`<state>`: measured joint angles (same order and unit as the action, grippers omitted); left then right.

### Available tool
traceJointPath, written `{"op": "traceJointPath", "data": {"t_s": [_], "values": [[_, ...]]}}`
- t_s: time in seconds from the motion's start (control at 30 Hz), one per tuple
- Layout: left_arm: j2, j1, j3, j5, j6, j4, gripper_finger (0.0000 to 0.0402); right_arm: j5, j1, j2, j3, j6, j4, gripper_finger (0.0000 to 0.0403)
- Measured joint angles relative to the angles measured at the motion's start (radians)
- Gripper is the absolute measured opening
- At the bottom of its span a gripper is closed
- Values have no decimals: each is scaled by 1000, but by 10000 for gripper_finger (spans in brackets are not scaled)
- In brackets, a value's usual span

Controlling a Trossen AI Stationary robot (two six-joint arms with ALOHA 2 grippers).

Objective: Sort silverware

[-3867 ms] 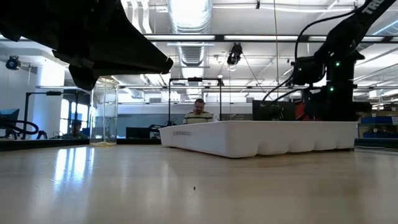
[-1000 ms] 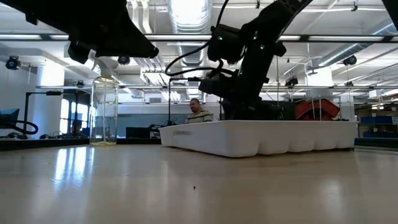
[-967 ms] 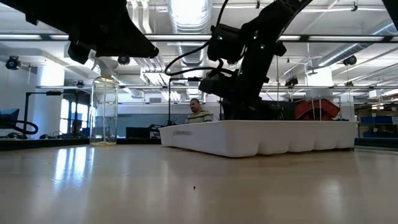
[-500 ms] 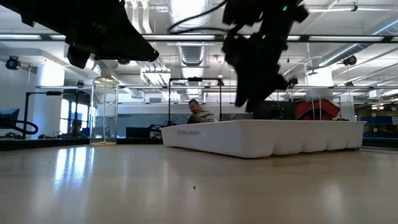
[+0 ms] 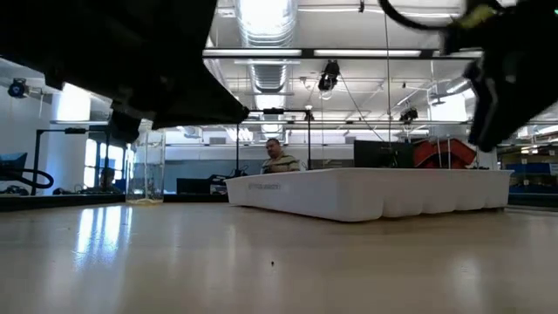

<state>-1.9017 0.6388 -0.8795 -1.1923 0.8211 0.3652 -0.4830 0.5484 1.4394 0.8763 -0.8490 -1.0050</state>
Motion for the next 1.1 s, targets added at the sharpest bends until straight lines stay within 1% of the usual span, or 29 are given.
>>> {"op": "traceJointPath", "data": {"t_s": [0.13, 0.17, 0.27, 0.33, 0.43, 0.47, 0.53, 0.6, 0.67, 0.77, 0.83, 0.87, 0.9, 0.97, 1.03, 1.1], "values": [[-5, -3, -30, -2, -26, 2, 25, -20, 0, 19, -75, -24, 39, 166], [-4, -6, -38, -2, -46, 1, 25, -30, -10, 28, -88, -8, 69, 163], [1, -15, -71, -23, -123, 2, 25, -109, -49, 70, -103, 88, 204, 153], [2, -26, -97, -29, -166, 2, 25, -135, -82, 104, -104, 193, 343, 146], [-2, -45, -128, -12, -183, 3, 25, -148, -136, 166, -104, 389, 679, 136], [-7, -54, -139, 5, -184, 3, 25, -138, -146, 186, -104, 455, 790, 133], [-19, -68, -150, 53, -184, 3, 25, -79, -158, 221, -100, 567, 977, 127], [-32, -78, -154, 96, -184, 0, 25, -50, -159, 232, -87, 607, 1036, 120], [-39, -80, -156, 125, -174, 0, 25, -49, -144, 226, -76, 606, 1016, 113], [-43, -86, -156, 127, -157, 1, 25, -50, -102, 183, -77, 560, 916, 104], [-44, -97, -156, 128, -154, 0, 25, -92, -69, 145, -77, 495, 802, 100], [-44, -104, -156, 128, -149, 0, 25, -134, -52, 126, -77, 448, 733, 98], [-44, -112, -156, 127, -143, -1, 25, -183, -33, 110, -77, 389, 649, 97], [-44, -132, -156, 127, -119, -14, 25, -291, -6, 72, -78, 214, 465, 95], [-45, -152, -154, 127, -104, -21, 25, -382, 5, 30, -78, -12, 277, 92], [-45, -174, -154, 130, -102, -20, 25, -434, -6, -2, -78, -243, 86, 87]]}}
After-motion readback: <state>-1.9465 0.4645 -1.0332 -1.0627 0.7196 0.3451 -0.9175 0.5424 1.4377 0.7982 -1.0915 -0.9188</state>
